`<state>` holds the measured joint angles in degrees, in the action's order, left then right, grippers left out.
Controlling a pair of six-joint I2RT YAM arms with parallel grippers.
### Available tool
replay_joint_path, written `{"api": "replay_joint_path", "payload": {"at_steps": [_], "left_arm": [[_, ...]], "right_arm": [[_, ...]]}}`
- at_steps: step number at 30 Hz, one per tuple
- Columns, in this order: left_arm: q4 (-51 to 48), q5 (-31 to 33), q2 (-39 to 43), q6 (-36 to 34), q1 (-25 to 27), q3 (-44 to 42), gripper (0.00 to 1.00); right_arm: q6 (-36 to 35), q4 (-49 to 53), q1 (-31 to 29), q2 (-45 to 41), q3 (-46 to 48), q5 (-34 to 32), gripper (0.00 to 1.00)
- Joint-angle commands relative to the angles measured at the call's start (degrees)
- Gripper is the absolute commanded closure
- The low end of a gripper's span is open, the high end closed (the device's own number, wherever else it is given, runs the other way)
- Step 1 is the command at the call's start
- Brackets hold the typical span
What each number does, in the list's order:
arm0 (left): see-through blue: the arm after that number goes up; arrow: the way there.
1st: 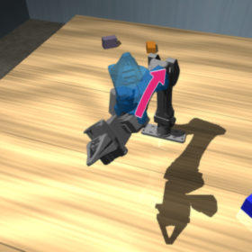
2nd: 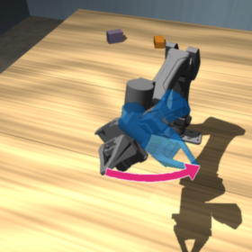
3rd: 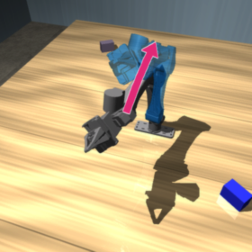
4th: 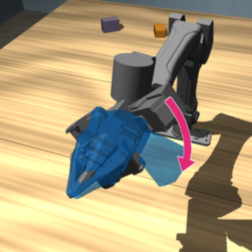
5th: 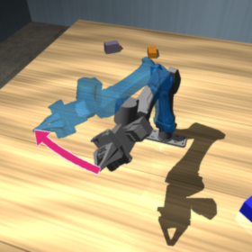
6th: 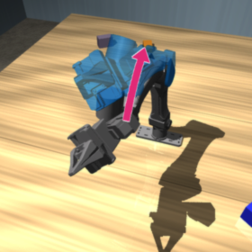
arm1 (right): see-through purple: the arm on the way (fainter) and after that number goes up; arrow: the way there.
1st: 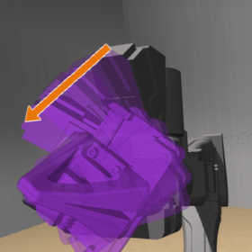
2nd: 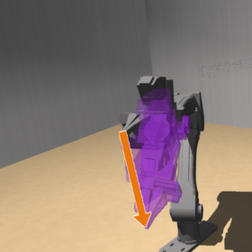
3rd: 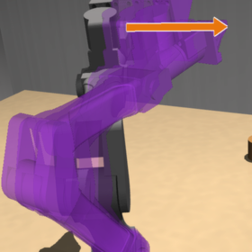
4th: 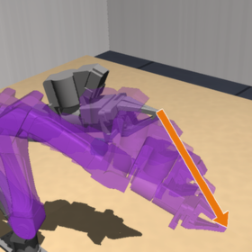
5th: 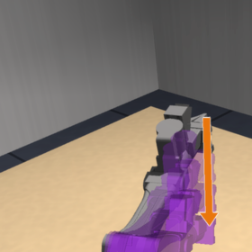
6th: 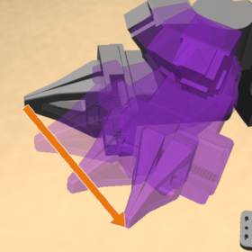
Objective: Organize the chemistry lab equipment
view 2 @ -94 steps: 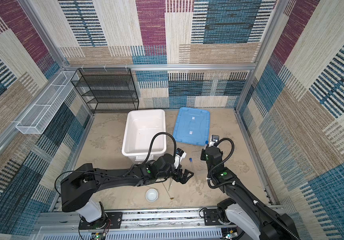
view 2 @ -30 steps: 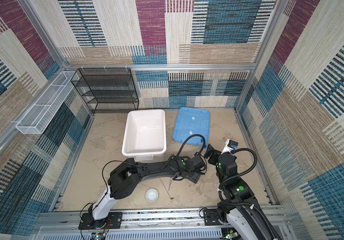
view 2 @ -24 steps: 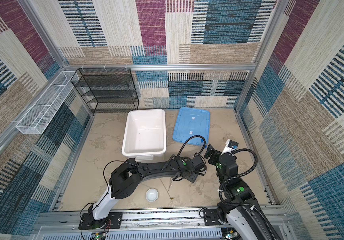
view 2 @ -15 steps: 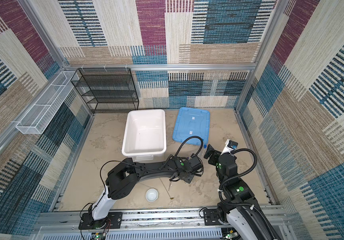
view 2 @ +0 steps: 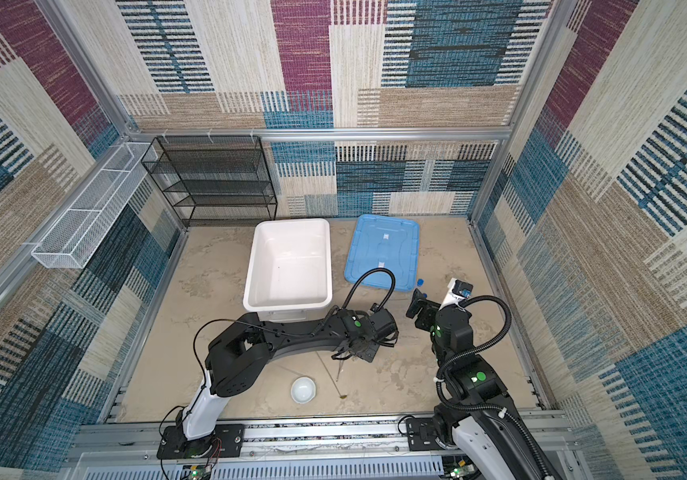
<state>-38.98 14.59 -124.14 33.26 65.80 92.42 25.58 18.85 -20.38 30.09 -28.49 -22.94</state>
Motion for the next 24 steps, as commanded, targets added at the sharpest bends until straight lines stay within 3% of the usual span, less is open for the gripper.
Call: {"api": "replay_joint_path", "payload": {"at_steps": [1, 9, 17, 24], "left_arm": [[-4.65, 0.7, -0.15, 1.59, -0.23, -0.8, 0.83], [-0.64, -0.72, 2.54, 2.28, -1.18, -3.92, 0.86], [21.97, -5.08, 13.69, -1.39, -1.2, -18.33, 0.86], [27.41, -6.04, 15.66, -1.76, -1.18, -21.83, 0.87]], "right_arm": [[-0.27, -2.14, -0.03, 0.21, 0.01, 0.26, 0.01], [-0.5, -2.96, -0.01, 0.77, 0.36, 1.77, 0.01], [-3.15, -6.88, 0.08, 7.4, 0.28, 14.73, 0.01], [-3.52, -7.74, 0.13, 9.73, -0.04, 20.17, 0.01]]}}
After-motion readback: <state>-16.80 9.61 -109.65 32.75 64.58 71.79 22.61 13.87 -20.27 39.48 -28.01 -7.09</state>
